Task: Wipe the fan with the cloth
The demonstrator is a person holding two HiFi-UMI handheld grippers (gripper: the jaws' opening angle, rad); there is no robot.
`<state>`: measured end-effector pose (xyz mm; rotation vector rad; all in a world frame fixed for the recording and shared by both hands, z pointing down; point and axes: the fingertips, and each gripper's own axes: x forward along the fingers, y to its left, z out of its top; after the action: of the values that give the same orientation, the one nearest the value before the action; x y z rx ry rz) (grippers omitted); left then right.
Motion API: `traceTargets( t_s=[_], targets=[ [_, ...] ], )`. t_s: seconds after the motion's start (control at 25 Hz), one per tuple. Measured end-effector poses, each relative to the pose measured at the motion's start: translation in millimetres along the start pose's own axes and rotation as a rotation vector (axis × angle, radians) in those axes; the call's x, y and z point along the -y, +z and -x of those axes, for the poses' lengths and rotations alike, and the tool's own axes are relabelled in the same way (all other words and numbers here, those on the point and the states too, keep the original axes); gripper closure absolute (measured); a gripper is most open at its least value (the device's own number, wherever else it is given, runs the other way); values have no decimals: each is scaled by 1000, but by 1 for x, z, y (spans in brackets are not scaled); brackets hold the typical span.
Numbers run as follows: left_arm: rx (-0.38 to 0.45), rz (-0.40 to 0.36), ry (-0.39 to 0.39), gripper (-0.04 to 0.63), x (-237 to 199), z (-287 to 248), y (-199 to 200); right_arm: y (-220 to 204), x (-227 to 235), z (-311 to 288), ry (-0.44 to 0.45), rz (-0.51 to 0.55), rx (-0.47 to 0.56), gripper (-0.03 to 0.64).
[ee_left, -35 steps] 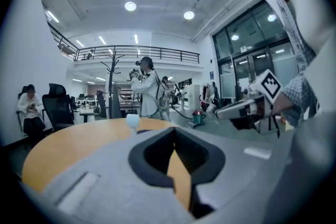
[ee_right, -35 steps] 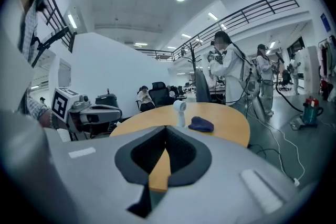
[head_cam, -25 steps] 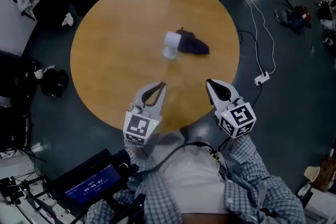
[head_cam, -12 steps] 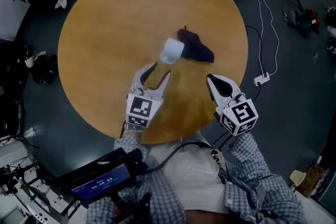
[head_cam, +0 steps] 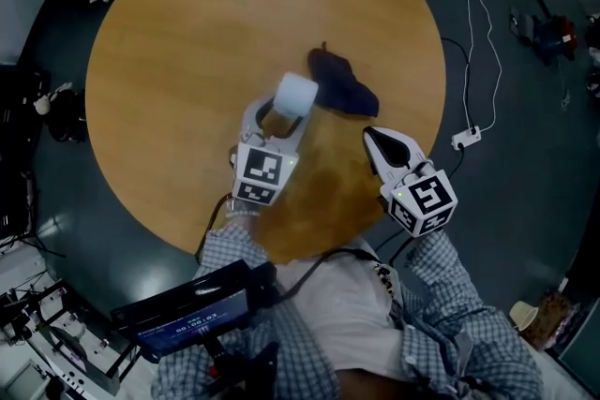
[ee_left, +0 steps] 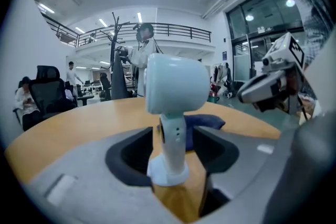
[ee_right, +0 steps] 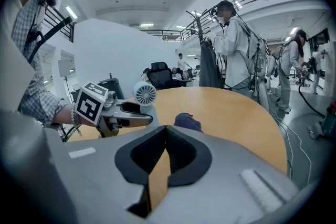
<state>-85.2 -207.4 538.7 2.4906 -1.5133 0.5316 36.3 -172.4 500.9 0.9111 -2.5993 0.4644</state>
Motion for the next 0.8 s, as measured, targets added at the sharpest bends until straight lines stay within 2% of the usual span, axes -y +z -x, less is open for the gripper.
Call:
traceTargets(
  t_s=[0.16, 0.28, 0.48, 0.64, 0.8],
  targets=[
    [25, -18, -3, 382, 2, -13, 9, 0, 9, -6, -7, 10, 3, 614],
    [51, -2, 5, 440, -1, -12, 11, 5, 18, -20, -19, 66, -6, 617],
    [69, 15, 10, 448, 0, -14, 14, 9, 40, -61, -29, 229, -87, 515],
    [76, 29, 20, 446, 0, -15, 16, 1, 50, -102, -17, 317, -187, 432],
    [77, 30, 26, 446, -1, -14, 16, -25, 50, -128, -2, 333, -271, 418]
  ],
)
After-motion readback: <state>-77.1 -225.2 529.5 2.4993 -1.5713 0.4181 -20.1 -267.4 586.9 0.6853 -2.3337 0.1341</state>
